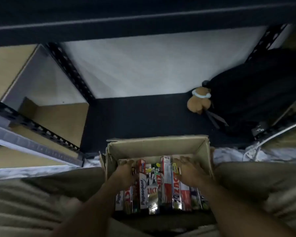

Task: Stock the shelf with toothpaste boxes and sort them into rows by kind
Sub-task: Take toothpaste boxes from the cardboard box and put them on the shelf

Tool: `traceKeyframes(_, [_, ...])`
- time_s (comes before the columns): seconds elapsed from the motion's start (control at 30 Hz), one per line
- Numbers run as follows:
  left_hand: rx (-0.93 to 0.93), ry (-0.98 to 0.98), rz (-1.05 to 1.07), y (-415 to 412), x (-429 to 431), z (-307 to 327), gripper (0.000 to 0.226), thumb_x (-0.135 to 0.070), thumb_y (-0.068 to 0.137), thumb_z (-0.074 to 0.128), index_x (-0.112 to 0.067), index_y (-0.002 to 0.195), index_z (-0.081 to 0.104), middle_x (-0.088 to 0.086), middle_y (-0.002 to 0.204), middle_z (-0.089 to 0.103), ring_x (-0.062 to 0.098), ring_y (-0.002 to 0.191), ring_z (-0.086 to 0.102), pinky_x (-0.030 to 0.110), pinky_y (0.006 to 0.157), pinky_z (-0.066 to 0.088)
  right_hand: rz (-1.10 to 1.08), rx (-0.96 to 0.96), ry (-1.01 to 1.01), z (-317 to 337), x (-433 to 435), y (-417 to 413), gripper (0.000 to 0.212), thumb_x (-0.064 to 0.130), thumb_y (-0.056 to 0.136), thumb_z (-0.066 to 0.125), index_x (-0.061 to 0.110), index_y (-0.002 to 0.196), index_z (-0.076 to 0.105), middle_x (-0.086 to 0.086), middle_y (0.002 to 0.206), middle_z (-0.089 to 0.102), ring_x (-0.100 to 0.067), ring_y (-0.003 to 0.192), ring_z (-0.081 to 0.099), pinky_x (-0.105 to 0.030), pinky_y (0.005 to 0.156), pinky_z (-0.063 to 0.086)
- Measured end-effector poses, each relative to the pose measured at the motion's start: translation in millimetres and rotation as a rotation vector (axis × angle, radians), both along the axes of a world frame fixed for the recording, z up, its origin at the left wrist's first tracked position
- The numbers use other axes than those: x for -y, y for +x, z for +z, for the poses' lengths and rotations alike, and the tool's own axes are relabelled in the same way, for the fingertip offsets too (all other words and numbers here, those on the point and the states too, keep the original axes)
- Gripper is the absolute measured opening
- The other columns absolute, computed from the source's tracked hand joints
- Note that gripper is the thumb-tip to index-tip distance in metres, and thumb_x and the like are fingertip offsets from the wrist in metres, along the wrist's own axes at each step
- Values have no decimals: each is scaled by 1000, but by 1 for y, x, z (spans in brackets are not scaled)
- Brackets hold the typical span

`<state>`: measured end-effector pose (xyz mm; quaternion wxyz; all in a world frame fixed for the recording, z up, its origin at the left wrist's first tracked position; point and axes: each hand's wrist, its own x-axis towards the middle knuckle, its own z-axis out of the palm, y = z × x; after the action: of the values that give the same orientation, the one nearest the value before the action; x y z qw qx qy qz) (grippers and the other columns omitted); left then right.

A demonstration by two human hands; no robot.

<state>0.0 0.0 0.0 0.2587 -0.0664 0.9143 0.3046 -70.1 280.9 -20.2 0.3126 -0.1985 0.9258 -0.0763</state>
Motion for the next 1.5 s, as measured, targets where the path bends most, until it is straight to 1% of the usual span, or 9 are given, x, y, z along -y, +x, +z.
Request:
traceKeyframes(0.23, [143,-74,82,-16,-8,-34,31,-30,93,61,-26,123,58,5,114,68,24,105,61,37,97,49,-1,-13,155,-17,17,-9,71,27,93,55,29,155,22,-2,157,33,-30,143,27,-51,111,24])
traceKeyframes(0.6, [149,22,259,-20,-7,-90,76,-56,66,63,-50,136,33,0,124,61,27,115,58,59,95,49,-17,27,116,-22,15,-10,71,20,87,64,33,150,34,-3,160,27,-32,148,18,-53,113,19])
traceKeyframes(0.77, [158,7,215,-31,-19,-67,72,-35,82,76,-28,143,40,5,124,61,25,115,58,50,98,50,-46,25,36,-22,15,-3,72,26,85,68,34,148,37,-1,164,17,-31,152,5,-51,119,13])
traceKeyframes(0.97, [154,-4,228,-22,-19,-68,38,-40,74,73,-39,101,46,-4,95,63,24,96,61,52,92,51,-116,17,-143,-19,16,1,47,23,81,77,29,117,48,-2,132,56,-25,126,47,-40,100,40])
traceKeyframes(1.07, [94,-17,240,-18,-14,-86,40,-52,62,68,-52,95,46,-16,93,61,18,99,61,65,96,44,-215,133,-271,-16,17,2,46,13,78,80,29,105,47,-1,125,59,-22,116,55,-39,90,51])
traceKeyframes(1.13, [44,-24,222,-19,-22,-70,38,-46,65,76,-49,93,51,-18,98,60,14,101,60,55,96,47,-273,197,-367,-14,19,2,46,9,74,83,26,102,50,3,120,59,-19,114,56,-38,87,52])
traceKeyframes(1.23, [-26,135,303,-16,-36,-52,38,-22,74,82,-35,99,57,-10,100,65,11,94,65,37,82,56,-440,298,-491,-10,21,9,54,3,73,85,23,113,55,7,113,54,-16,108,54,-27,77,50])
traceKeyframes(1.33, [35,378,455,-6,-44,-50,47,-9,79,80,-20,120,59,0,105,71,12,96,70,29,79,59,-676,473,-567,-10,20,19,77,5,72,86,27,134,47,5,116,55,-20,112,56,-37,89,56])
traceKeyframes(1.5, [238,473,551,13,-51,-44,33,-22,88,74,-18,120,66,2,106,75,19,95,73,47,93,56,-648,539,-356,-17,27,47,71,13,79,80,24,137,42,-3,133,57,-19,114,54,-37,97,49])
